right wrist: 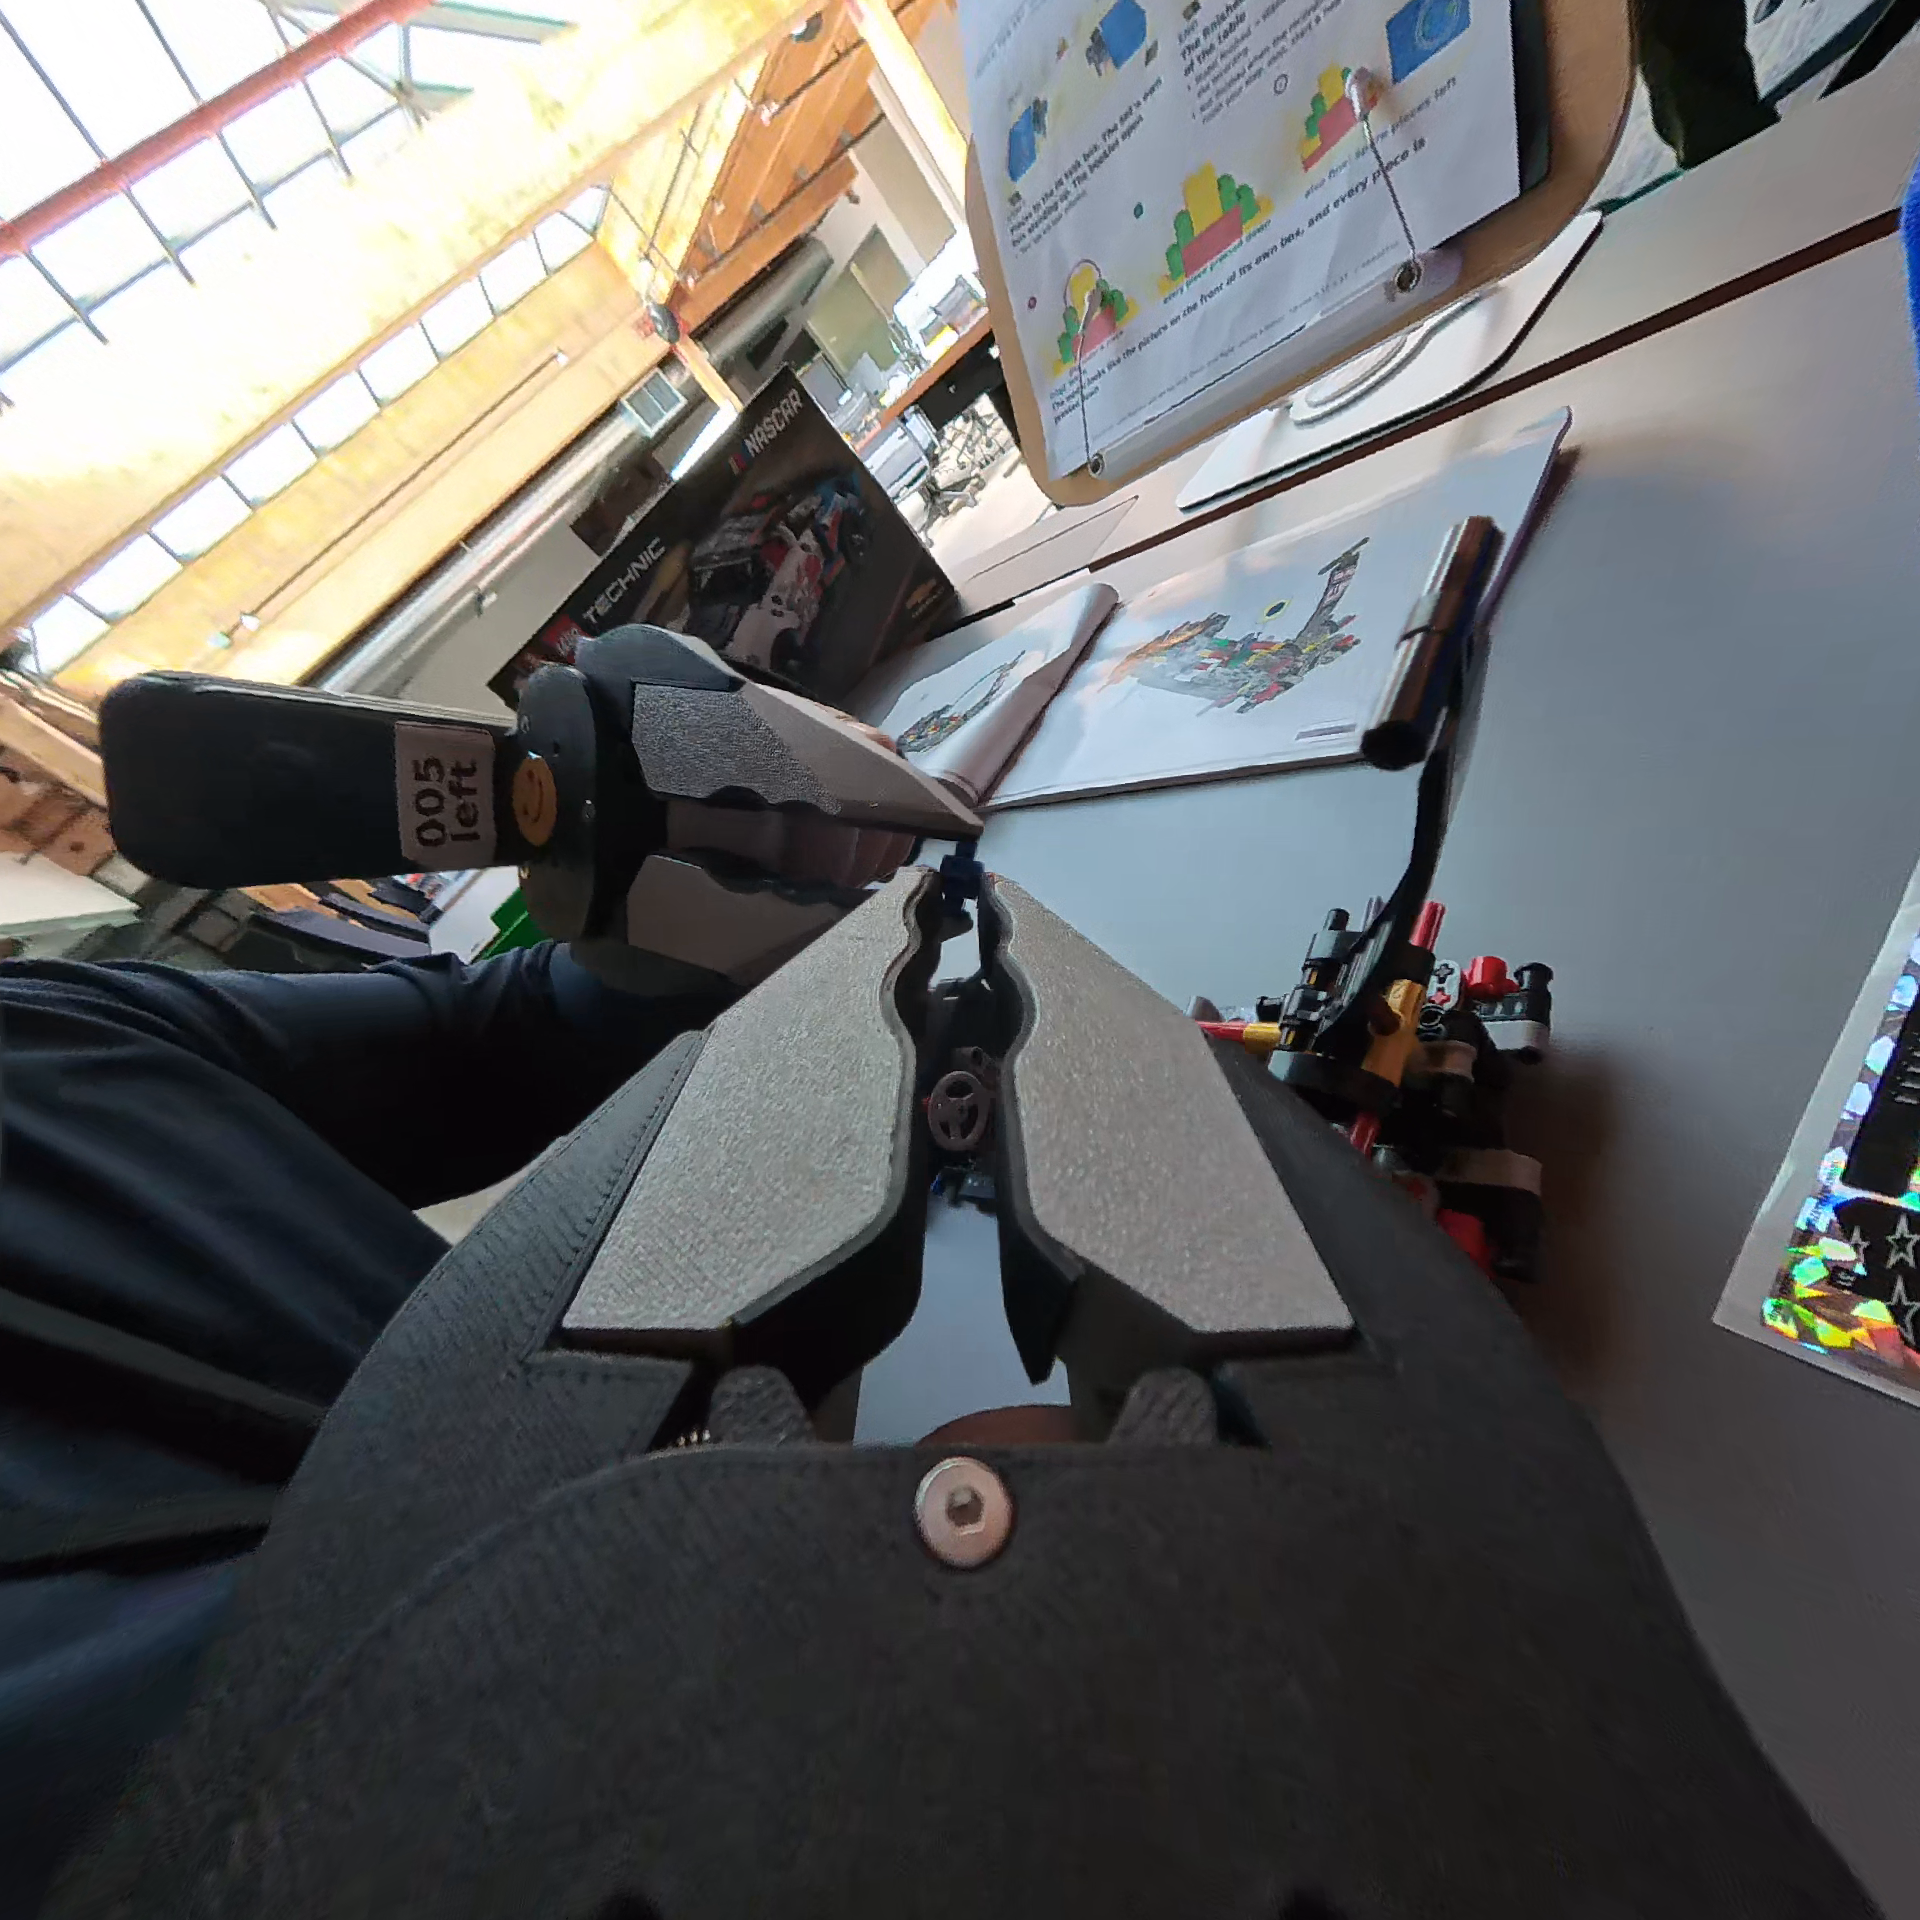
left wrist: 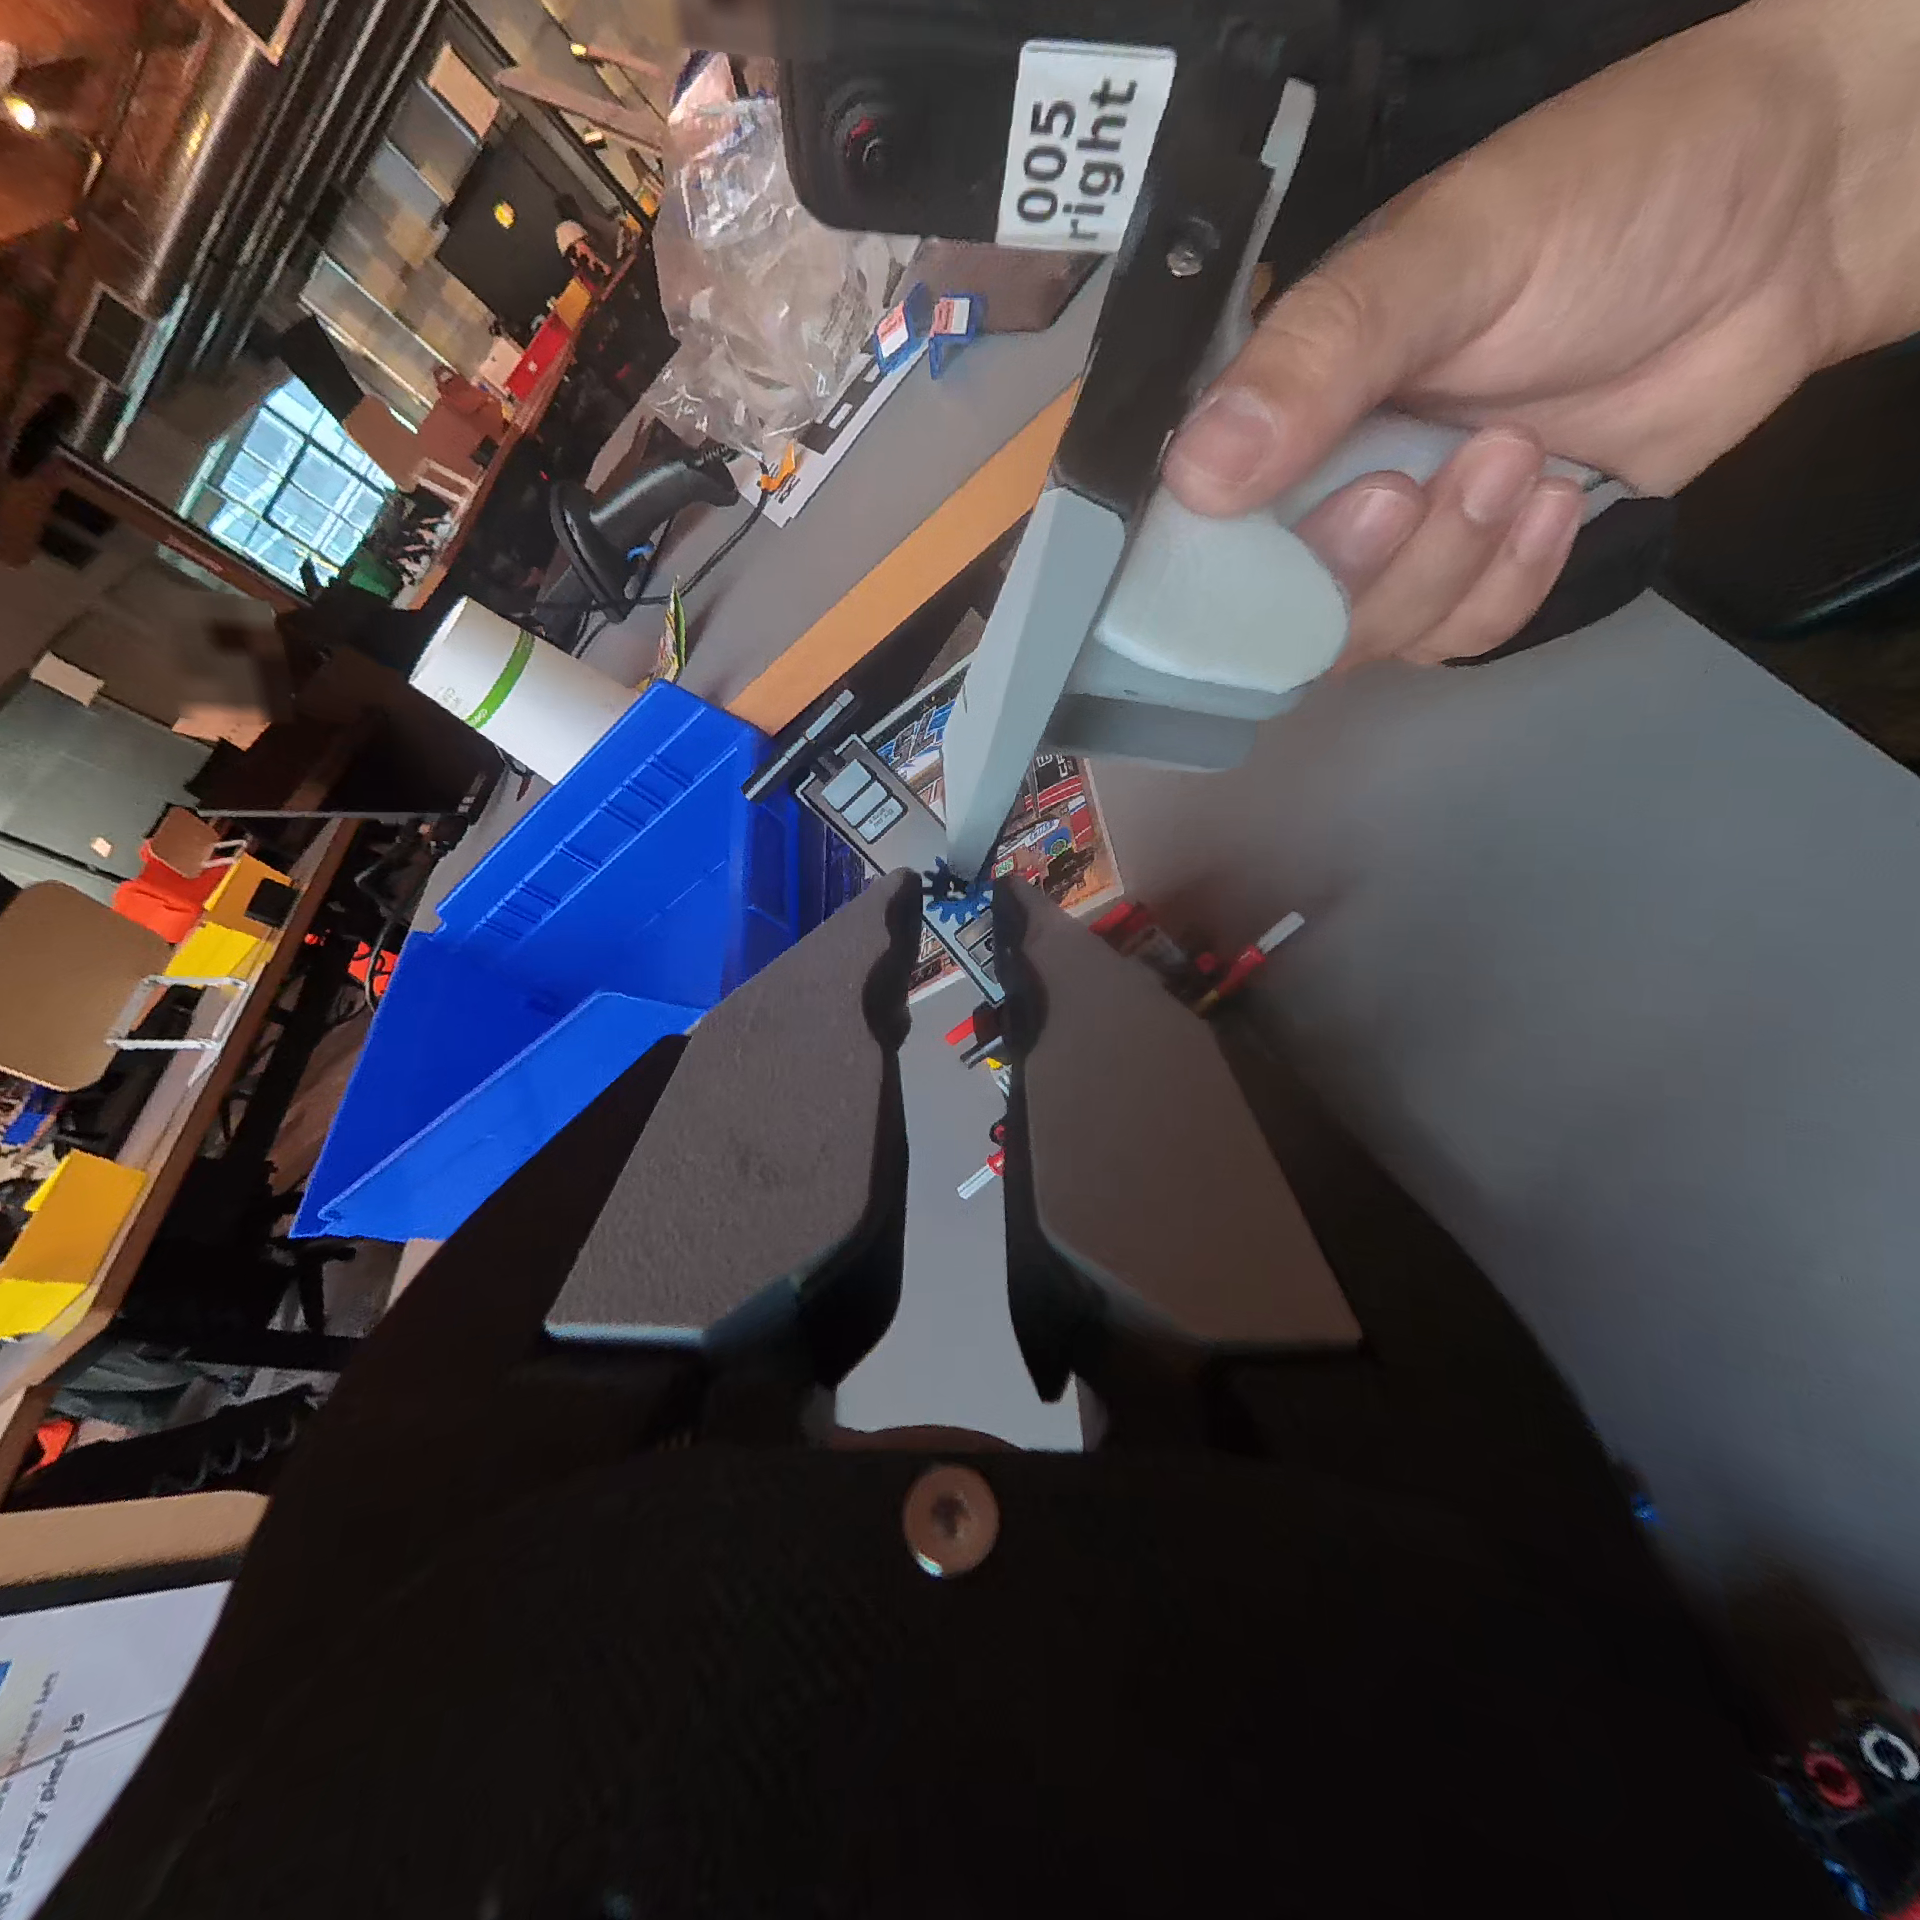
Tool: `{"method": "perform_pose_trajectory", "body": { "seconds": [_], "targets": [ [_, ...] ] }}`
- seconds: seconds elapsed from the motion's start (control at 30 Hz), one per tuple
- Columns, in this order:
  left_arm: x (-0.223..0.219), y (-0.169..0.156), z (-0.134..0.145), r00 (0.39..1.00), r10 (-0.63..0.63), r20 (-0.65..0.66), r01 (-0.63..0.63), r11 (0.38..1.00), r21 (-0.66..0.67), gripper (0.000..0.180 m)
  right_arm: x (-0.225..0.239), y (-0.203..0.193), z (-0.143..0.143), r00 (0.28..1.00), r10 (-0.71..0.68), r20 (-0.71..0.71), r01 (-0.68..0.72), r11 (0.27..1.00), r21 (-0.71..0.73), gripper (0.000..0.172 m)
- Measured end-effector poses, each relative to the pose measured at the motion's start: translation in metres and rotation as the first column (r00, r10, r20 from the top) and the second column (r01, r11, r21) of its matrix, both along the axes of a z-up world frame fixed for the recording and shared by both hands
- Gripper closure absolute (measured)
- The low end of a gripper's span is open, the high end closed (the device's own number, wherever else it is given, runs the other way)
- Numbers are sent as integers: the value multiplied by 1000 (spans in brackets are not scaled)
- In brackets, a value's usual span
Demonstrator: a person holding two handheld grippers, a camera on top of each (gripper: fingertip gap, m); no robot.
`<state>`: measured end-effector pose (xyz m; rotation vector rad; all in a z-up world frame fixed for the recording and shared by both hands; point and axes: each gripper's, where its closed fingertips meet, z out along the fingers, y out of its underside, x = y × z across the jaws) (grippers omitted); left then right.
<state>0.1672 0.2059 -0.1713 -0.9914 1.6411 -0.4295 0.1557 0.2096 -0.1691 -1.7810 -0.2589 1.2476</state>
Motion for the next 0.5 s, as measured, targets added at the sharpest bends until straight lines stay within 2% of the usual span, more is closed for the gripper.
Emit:
{"method": "perform_pose_trajectory", "body": {
  "seconds": [0.13,0.3,0.5],
  "targets": [
    [1,0,5,999,29,18,-28,999,-39,171,0,-1,5,1000,-5,30,4,999,44,168],
    [-1,-2,7,1000,14,26,-14,1000,-22,170,-1,-2,6,999,0,33,-2,998,61,168],
    [-2,-1,-2,999,10,-41,0,975,221,170,-2,-1,-3,999,6,33,-7,1000,14,168]
  ]
}}
